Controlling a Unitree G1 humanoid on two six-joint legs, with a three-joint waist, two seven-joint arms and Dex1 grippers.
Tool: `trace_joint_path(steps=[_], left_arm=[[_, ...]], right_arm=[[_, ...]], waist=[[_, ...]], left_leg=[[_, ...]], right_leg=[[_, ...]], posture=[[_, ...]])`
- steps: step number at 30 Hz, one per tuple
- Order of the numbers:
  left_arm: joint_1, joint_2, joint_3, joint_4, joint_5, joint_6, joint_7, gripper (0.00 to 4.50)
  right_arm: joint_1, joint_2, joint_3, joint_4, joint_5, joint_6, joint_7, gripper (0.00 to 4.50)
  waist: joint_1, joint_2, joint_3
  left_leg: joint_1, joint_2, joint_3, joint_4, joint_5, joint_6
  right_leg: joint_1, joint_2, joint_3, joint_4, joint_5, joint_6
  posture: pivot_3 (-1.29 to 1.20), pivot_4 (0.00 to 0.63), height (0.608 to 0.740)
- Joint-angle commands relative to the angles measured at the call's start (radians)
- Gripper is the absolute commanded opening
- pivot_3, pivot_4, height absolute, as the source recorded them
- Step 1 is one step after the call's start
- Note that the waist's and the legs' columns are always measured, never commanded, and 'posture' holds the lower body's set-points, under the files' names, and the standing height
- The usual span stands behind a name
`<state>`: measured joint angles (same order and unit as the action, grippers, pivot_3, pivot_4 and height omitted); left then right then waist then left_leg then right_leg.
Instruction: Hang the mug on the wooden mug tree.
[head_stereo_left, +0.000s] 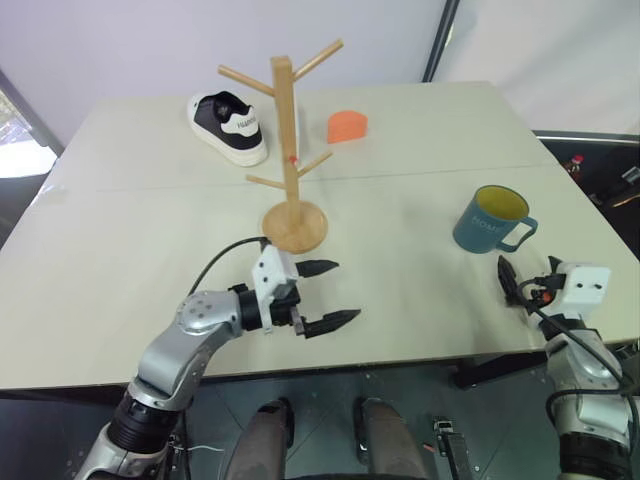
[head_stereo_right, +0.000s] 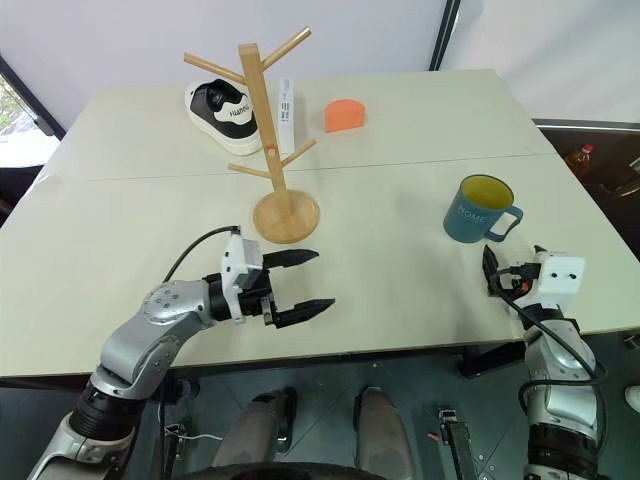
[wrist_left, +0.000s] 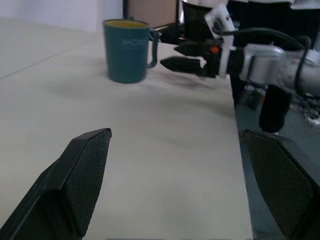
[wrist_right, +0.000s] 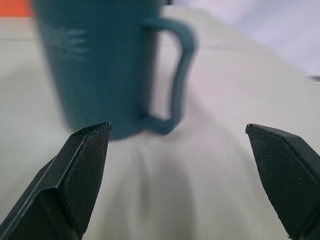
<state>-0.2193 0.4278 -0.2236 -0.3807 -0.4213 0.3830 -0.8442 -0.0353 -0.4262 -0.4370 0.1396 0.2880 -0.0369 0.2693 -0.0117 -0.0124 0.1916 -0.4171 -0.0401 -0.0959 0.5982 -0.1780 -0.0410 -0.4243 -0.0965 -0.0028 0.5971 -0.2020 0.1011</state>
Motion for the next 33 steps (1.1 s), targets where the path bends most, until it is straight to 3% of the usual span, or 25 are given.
trace_joint_path(steps=[1,31,33], left_arm=[[-0.022,0.001,0.004,-0.017,0.002,-0.023,-0.010,4.50],[-0.054,-0.010,0.022,-0.015,-0.010,-0.028,-0.019,4.50],[-0.053,-0.010,0.027,-0.012,-0.009,-0.033,-0.019,4.50]], right_arm=[[-0.033,-0.009,-0.029,0.025,-0.016,-0.030,-0.040,4.47],[-0.283,-0.021,0.039,0.345,-0.102,-0.099,-0.086,4.47],[-0.292,-0.016,0.041,0.351,-0.090,-0.099,-0.066,3.96]], waist=[[0.000,0.000,0.000],[-0.004,0.000,0.000],[-0.004,0.000,0.000]], left_leg=[[0.000,0.000,0.000,0.000,0.000,0.000],[0.007,0.000,0.005,0.000,0.000,0.000],[0.007,0.000,0.005,0.000,0.000,0.000]], right_leg=[[0.000,0.000,0.000,0.000,0.000,0.000],[0.006,0.000,0.004,0.000,0.000,0.000],[0.006,0.000,0.004,0.000,0.000,0.000]], posture=[[0.00,0.150,0.740],[0.00,0.150,0.740],[0.00,0.150,0.740]])
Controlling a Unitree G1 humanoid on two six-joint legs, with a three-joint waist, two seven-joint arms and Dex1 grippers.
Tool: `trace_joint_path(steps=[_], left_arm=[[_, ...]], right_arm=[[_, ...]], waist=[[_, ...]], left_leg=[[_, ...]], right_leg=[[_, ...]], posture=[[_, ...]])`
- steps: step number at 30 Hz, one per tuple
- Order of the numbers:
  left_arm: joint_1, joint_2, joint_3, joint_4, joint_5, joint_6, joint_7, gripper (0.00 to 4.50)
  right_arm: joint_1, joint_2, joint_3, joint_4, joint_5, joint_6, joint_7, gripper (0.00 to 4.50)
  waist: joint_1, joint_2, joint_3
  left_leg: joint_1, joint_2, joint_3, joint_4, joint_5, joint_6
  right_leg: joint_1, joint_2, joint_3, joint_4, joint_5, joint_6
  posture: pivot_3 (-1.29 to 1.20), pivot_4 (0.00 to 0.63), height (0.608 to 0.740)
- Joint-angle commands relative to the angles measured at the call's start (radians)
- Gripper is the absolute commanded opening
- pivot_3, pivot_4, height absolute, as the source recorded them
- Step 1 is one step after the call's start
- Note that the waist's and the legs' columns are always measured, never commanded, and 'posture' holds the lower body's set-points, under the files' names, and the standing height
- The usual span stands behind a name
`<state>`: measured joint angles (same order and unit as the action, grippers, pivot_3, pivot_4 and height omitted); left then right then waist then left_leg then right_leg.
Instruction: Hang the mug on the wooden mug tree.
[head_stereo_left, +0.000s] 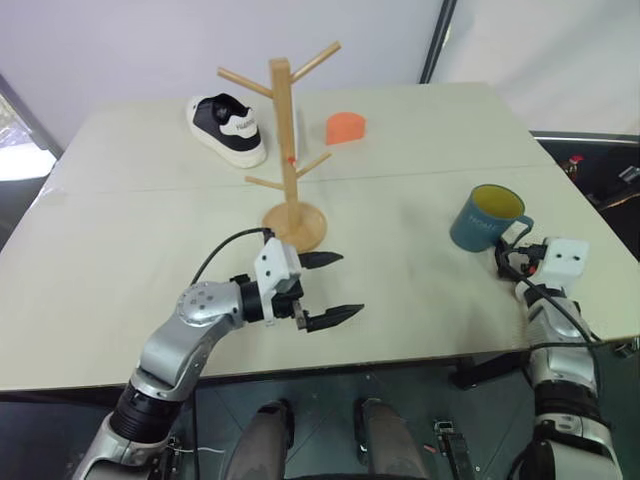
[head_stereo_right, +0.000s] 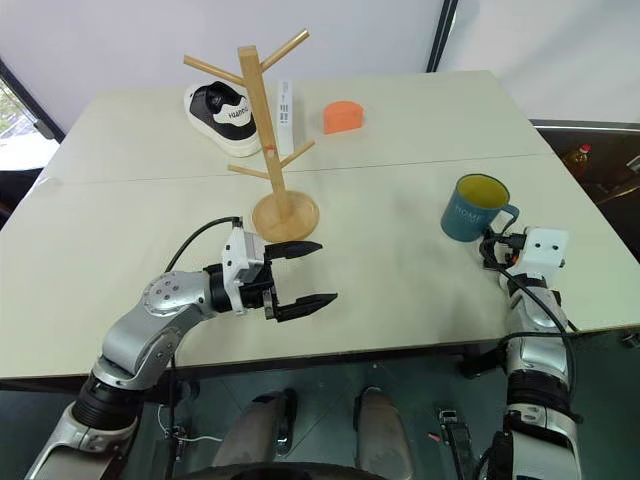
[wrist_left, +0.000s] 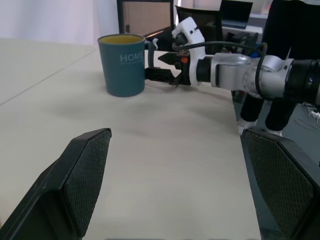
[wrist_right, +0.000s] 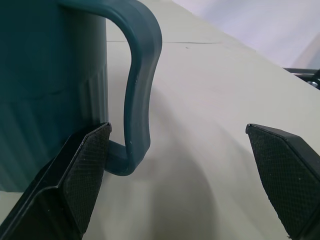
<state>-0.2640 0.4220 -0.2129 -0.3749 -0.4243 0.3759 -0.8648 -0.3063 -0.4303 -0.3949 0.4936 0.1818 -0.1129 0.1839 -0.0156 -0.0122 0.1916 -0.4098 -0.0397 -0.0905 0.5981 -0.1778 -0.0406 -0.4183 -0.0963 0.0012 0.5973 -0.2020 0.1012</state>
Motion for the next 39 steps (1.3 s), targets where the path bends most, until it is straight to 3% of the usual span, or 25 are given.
trace_joint_path(steps=[1,5,6,7,8,10,19,27,32,39], left_arm=[[-0.007,-0.003,0.020,-0.016,-0.006,-0.028,0.002,4.50],[-0.003,0.000,0.023,-0.015,-0.006,-0.032,0.003,4.50],[0.000,0.001,0.023,-0.018,-0.007,-0.032,0.005,4.50],[0.002,0.001,0.024,-0.018,-0.007,-0.032,0.005,4.50],[0.002,0.002,0.025,-0.017,-0.007,-0.032,0.006,4.50],[0.005,0.005,0.029,-0.015,-0.007,-0.033,0.007,4.50],[0.019,0.036,0.110,0.023,-0.012,-0.045,0.011,4.50],[0.021,0.064,0.245,0.072,-0.056,-0.053,0.025,4.50],[0.035,0.112,0.351,0.106,-0.096,-0.058,0.003,4.50],[0.064,0.145,0.416,0.124,-0.090,-0.085,0.010,4.50]], right_arm=[[-0.024,-0.010,0.002,-0.001,0.018,-0.024,0.027,3.63],[-0.028,-0.006,0.006,0.002,0.019,-0.028,0.039,1.62],[-0.026,-0.006,0.006,-0.001,0.022,-0.030,0.043,1.55],[-0.027,-0.006,0.006,-0.002,0.023,-0.031,0.047,0.99],[-0.025,-0.006,0.007,-0.007,0.023,-0.032,0.050,0.82],[-0.015,-0.011,0.017,-0.030,0.019,-0.034,0.064,0.04],[0.016,-0.072,0.117,-0.308,0.018,0.051,0.208,0.04],[-0.032,-0.209,0.355,-0.688,0.030,0.202,0.517,0.04],[-0.265,-0.248,0.524,-0.766,-0.048,0.358,0.608,0.04],[-0.522,-0.170,0.683,-0.726,-0.191,0.514,0.591,0.04]], waist=[[0.000,0.000,0.000],[0.000,0.000,0.000],[0.000,0.000,0.000],[0.000,0.000,0.000],[0.000,0.000,0.000],[0.000,0.000,0.000],[-0.001,0.001,0.001],[-0.001,0.000,0.001],[-0.003,0.000,0.002],[0.003,-0.001,0.002]], left_leg=[[0.000,0.000,0.000,0.000,0.000,0.000],[0.000,0.000,0.000,0.000,0.000,0.000],[0.000,0.000,0.000,0.000,0.000,0.000],[0.000,0.000,0.000,0.000,0.000,0.000],[0.000,0.000,0.000,0.000,0.000,0.000],[0.000,0.000,0.000,0.000,0.000,0.000],[0.000,0.001,0.000,0.000,0.000,0.000],[0.000,0.002,0.000,-0.001,0.000,0.000],[-0.001,0.002,0.001,-0.001,0.000,0.000],[-0.009,0.002,0.002,-0.002,-0.001,0.000]], right_leg=[[0.000,0.000,0.000,0.000,0.000,0.000],[0.000,0.000,0.000,0.000,0.000,0.000],[0.000,0.000,0.000,0.000,0.000,0.000],[0.000,0.000,0.000,0.000,0.000,0.000],[0.000,0.000,0.000,0.000,0.000,0.000],[0.000,0.000,0.000,0.000,0.000,0.000],[0.000,0.000,0.000,0.000,0.000,0.000],[-0.002,0.000,0.000,0.000,0.000,0.000],[-0.003,0.000,-0.001,-0.001,0.000,0.000],[-0.011,-0.001,-0.001,-0.002,0.002,-0.003]], posture=[[0.00,0.150,0.740],[0.00,0.150,0.740],[0.00,0.150,0.740],[0.00,0.150,0.740],[0.00,0.150,0.740],[0.00,0.150,0.740],[0.00,0.150,0.740],[0.00,0.150,0.740],[0.00,0.150,0.740],[0.00,0.150,0.740]])
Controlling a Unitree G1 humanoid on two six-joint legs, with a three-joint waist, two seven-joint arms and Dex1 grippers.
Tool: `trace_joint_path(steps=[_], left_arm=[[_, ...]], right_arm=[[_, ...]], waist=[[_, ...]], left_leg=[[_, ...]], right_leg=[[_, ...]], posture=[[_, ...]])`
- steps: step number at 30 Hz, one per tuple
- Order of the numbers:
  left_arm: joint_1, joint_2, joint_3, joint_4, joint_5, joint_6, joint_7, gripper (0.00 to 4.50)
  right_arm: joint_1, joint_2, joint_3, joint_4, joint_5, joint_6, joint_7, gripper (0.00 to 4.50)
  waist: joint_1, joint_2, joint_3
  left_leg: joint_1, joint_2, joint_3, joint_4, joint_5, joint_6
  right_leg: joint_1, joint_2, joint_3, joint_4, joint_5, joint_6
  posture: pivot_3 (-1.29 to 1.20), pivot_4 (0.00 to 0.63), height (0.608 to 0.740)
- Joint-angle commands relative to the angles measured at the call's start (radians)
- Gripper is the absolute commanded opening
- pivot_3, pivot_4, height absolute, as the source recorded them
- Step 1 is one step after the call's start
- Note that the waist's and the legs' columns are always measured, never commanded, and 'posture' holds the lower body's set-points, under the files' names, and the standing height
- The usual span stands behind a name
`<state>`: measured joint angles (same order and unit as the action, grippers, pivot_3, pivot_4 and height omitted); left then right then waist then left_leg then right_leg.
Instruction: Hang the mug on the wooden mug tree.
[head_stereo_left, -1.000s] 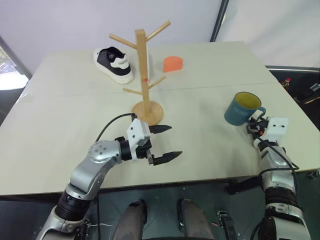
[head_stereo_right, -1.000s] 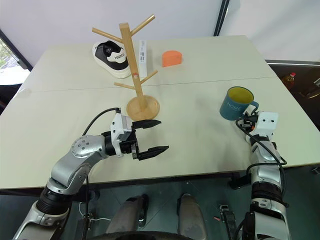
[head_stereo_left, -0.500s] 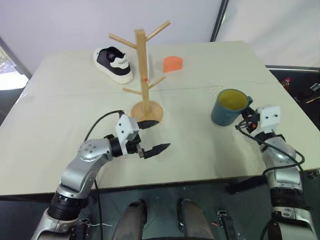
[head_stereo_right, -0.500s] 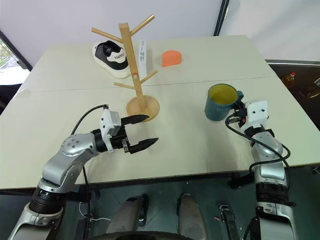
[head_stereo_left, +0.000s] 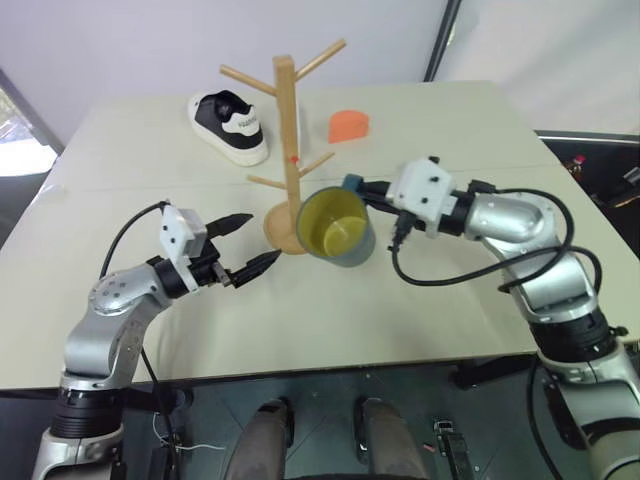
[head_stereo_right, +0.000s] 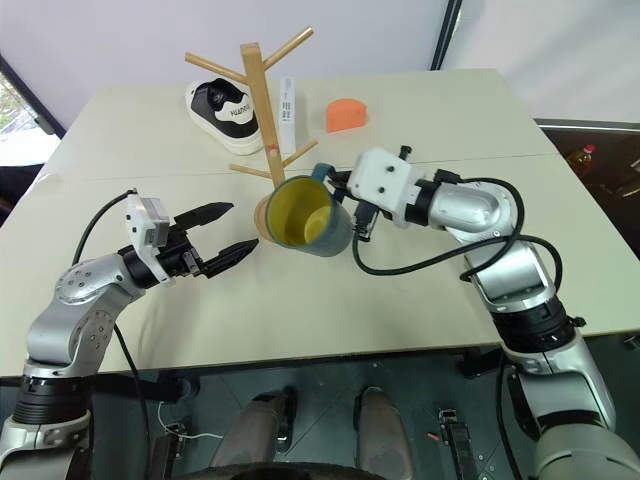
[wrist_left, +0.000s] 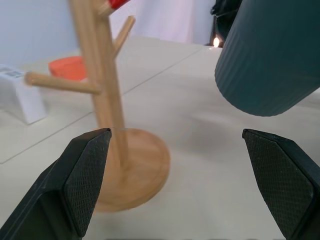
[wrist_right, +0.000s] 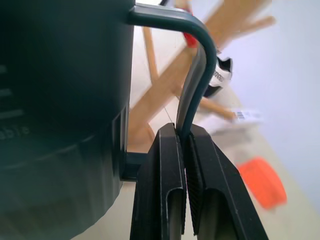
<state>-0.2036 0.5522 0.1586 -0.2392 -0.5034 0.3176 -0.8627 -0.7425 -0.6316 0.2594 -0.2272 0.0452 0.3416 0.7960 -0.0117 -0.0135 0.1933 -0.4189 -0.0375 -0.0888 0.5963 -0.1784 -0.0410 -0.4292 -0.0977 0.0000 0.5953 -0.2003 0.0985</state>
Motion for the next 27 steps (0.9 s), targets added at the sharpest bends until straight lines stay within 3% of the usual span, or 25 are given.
trace_joint_path(steps=[1,11,27], left_arm=[[0.007,0.017,0.048,-0.013,-0.011,-0.027,0.008,4.50],[0.010,0.017,0.055,-0.016,-0.019,-0.024,0.022,4.50],[-0.014,0.019,0.062,0.000,-0.031,-0.023,0.020,4.50]], right_arm=[[-0.107,0.044,0.035,-0.007,-0.062,0.084,-0.023,0.04],[-0.214,0.141,0.064,-0.001,-0.108,0.230,-0.041,0.04],[-0.264,0.218,0.114,0.031,-0.156,0.349,-0.074,0.04]], waist=[[-0.001,0.000,0.000],[-0.007,0.000,0.000],[-0.006,0.000,0.000]], left_leg=[[-0.002,0.000,0.000,0.000,0.000,0.000],[-0.003,-0.001,0.000,0.000,0.000,0.000],[-0.002,0.000,0.000,0.000,0.000,0.000]], right_leg=[[-0.002,0.000,0.000,0.001,0.001,-0.001],[-0.004,0.001,-0.001,0.002,0.002,-0.001],[-0.004,0.002,-0.001,0.004,0.002,-0.001]], posture=[[0.00,0.150,0.740],[0.00,0.150,0.740],[0.00,0.150,0.740]])
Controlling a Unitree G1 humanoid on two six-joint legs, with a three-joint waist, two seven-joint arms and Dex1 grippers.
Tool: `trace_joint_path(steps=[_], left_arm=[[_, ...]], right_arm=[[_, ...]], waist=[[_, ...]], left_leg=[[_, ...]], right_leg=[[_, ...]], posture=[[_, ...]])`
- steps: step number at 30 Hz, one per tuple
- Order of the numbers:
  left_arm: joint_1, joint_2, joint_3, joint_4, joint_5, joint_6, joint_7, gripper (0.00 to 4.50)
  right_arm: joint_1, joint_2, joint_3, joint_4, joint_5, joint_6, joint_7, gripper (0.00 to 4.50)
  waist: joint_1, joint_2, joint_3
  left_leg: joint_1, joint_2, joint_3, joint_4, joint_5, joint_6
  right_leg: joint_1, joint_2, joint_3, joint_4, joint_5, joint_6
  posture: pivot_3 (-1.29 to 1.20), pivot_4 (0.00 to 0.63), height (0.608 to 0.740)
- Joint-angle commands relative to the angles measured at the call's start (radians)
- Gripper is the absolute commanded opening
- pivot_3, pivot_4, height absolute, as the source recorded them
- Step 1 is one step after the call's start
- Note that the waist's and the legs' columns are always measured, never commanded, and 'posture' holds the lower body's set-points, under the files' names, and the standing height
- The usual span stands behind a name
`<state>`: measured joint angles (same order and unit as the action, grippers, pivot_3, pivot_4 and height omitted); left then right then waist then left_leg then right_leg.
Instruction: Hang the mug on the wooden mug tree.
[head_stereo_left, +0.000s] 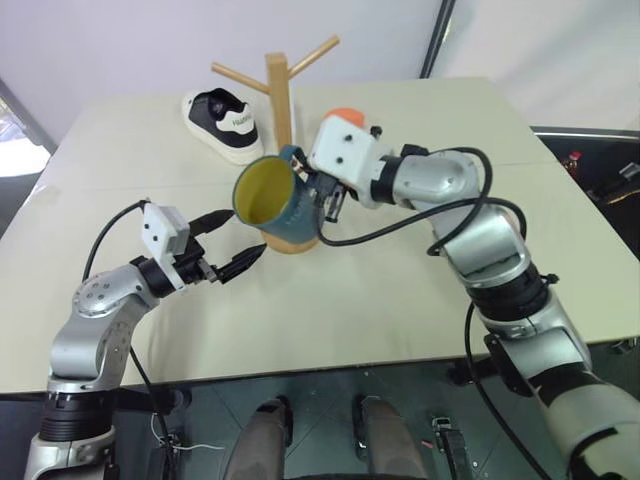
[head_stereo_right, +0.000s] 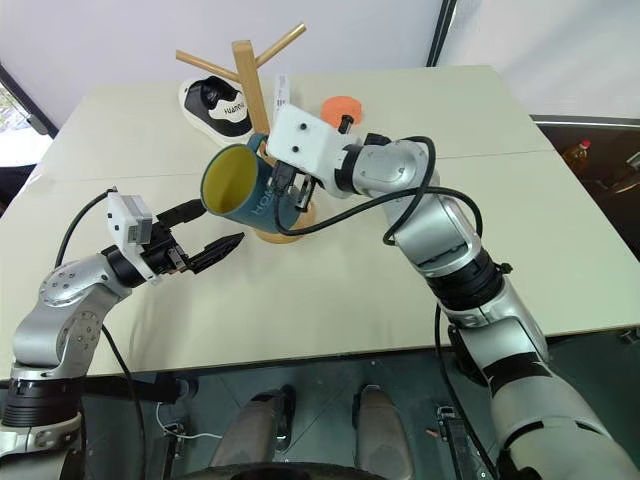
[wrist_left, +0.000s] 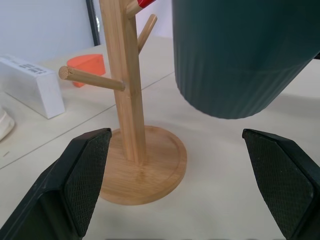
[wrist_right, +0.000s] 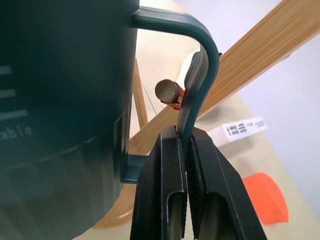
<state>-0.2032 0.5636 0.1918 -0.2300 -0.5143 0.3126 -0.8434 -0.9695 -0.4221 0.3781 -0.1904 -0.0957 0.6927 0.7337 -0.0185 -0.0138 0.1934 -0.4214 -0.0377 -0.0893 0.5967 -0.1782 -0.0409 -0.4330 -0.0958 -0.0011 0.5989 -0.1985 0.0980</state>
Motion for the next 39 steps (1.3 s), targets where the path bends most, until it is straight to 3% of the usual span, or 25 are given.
trace_joint_path(steps=[1,31,34,39], left_arm=[[-0.013,0.007,0.031,-0.011,-0.022,-0.018,0.000,4.50],[0.056,0.063,0.150,-0.143,-0.172,0.069,0.049,4.50],[0.054,0.065,0.151,-0.146,-0.178,0.073,0.053,4.50],[0.047,0.069,0.147,-0.143,-0.180,0.071,0.056,4.50]], right_arm=[[-0.037,0.013,-0.002,-0.002,-0.018,-0.001,-0.015,0.04],[-0.024,0.017,0.001,0.097,-0.047,-0.068,-0.002,0.04],[-0.025,0.020,-0.001,0.104,-0.047,-0.074,-0.001,1.00],[-0.030,0.026,-0.006,0.117,-0.058,-0.093,-0.019,3.69]], waist=[[0.000,0.000,0.000],[0.001,0.000,0.000],[0.000,0.000,0.000],[-0.002,0.000,0.000]], left_leg=[[0.000,0.000,0.000,0.000,0.000,0.000],[0.002,0.000,0.000,0.000,0.000,0.000],[0.002,0.000,0.000,0.000,0.000,0.000],[0.002,0.000,0.000,0.000,0.000,0.000]], right_leg=[[0.000,0.000,0.000,0.000,0.000,0.000],[0.001,0.000,0.000,0.000,0.000,0.000],[0.001,0.000,0.000,0.000,0.000,0.000],[0.001,0.000,0.000,0.000,0.000,0.000]], posture=[[0.00,0.150,0.740],[0.00,0.150,0.740],[0.00,0.150,0.740],[0.00,0.150,0.740]])
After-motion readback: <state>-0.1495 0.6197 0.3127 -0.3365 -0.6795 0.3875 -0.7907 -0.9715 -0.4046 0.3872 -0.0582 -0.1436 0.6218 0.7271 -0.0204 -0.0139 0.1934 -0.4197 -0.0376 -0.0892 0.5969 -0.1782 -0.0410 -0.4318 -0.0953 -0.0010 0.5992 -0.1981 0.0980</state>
